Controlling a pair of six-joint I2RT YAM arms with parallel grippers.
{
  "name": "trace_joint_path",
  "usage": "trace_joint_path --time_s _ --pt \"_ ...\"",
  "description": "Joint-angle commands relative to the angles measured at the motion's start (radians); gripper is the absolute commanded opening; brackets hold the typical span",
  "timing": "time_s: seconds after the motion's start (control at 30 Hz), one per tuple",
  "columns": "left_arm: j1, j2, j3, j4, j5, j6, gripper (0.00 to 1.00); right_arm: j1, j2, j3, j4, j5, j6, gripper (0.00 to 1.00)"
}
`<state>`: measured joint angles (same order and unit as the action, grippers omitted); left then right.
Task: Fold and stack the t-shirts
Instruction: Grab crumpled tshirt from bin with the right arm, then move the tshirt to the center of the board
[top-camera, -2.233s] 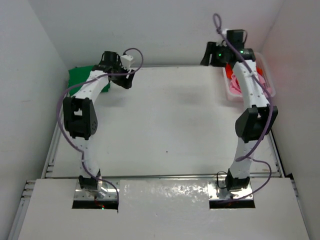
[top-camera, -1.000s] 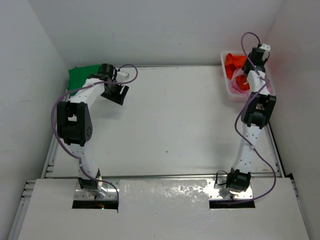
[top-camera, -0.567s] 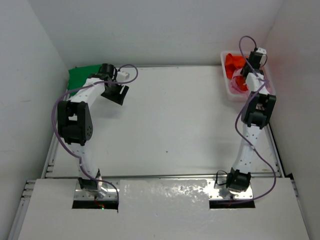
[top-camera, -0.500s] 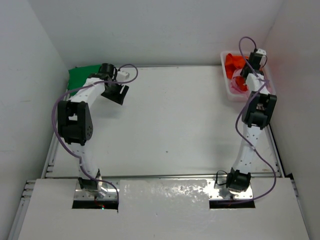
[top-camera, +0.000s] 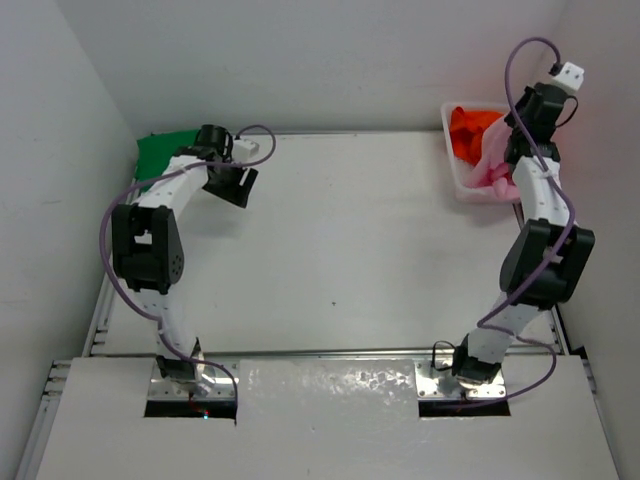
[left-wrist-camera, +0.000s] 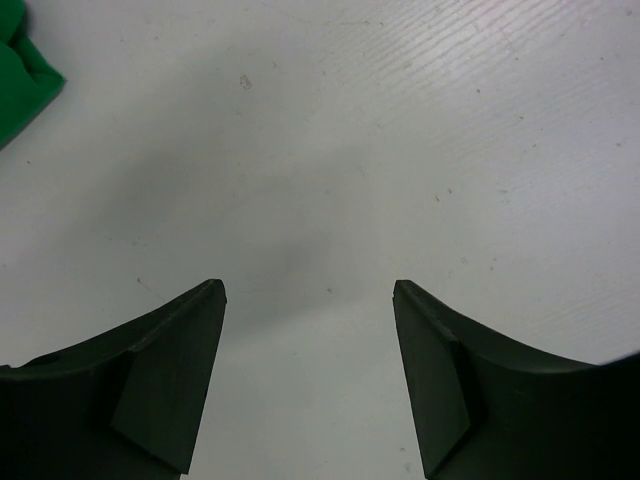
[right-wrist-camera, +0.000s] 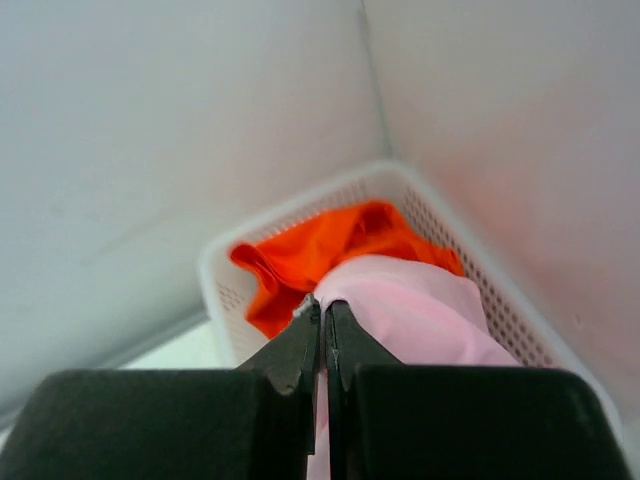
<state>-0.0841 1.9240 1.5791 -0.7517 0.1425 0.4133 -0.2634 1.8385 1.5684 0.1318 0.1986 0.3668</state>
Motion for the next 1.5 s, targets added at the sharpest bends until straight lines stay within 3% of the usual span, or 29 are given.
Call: trace_joint_path --time_s 0.0,0.2,0.33,0.43,0.67,0.87,0.97,1.0,1.17,1.3,1.33,1.4,1.43,1.47 --pt "0.001 -0.106 -0.024 0.038 0.037 -0.01 0.66 0.016 -0.1 -0.007 0.11 -0.011 0.004 0.0" --pt "0.001 -0.172 -0.059 0.061 0.068 -0.022 0.66 0.015 -0.205 0.226 0.039 -0.057 -0.032 0.0" --pt "0.001 -0.223 -0.088 0.094 0.092 -0.034 0.66 0.026 -0.228 0.528 -0.026 -0.18 -0.02 0.0" --pt "0.001 -0.252 -0.106 0.104 0.12 -0.039 0.66 0.062 -0.277 0.594 -0.002 -0.224 -0.008 0.0" --pt "0.001 -0.304 -0.11 0.112 0.147 -0.054 0.66 0.108 -0.462 0.55 0.204 -0.427 0.29 0.0" --pt "0.003 -0.329 -0.088 0.118 0.112 -0.065 0.66 0.142 -0.536 0.332 0.368 -0.53 0.582 0.0" --pt "0.003 -0.329 -0.062 0.114 0.077 -0.062 0.66 0.249 -0.522 0.243 0.351 -0.554 0.563 0.0" --pt "0.003 -0.324 -0.054 0.112 0.066 -0.061 0.66 0.335 -0.512 0.226 0.292 -0.554 0.535 0.0" --pt "0.014 -0.304 -0.005 0.098 -0.044 -0.071 0.67 0.512 -0.275 0.159 0.106 -0.608 0.397 0.0" --pt "0.084 -0.303 -0.002 0.103 -0.084 -0.1 0.67 0.591 -0.066 0.059 0.104 -0.671 0.301 0.0" --pt "0.084 -0.306 -0.008 0.106 -0.101 -0.097 0.67 0.601 -0.026 0.065 0.083 -0.673 0.188 0.03" --pt "0.084 -0.322 -0.03 0.112 -0.122 -0.068 0.67 0.616 0.115 0.132 -0.047 -0.672 0.018 0.42" --pt "0.084 -0.338 -0.04 0.117 -0.118 -0.058 0.67 0.618 0.164 0.171 -0.187 -0.67 -0.033 0.56" --pt "0.084 -0.348 -0.053 0.13 -0.109 -0.033 0.67 0.616 0.242 0.214 -0.264 -0.575 -0.083 0.98"
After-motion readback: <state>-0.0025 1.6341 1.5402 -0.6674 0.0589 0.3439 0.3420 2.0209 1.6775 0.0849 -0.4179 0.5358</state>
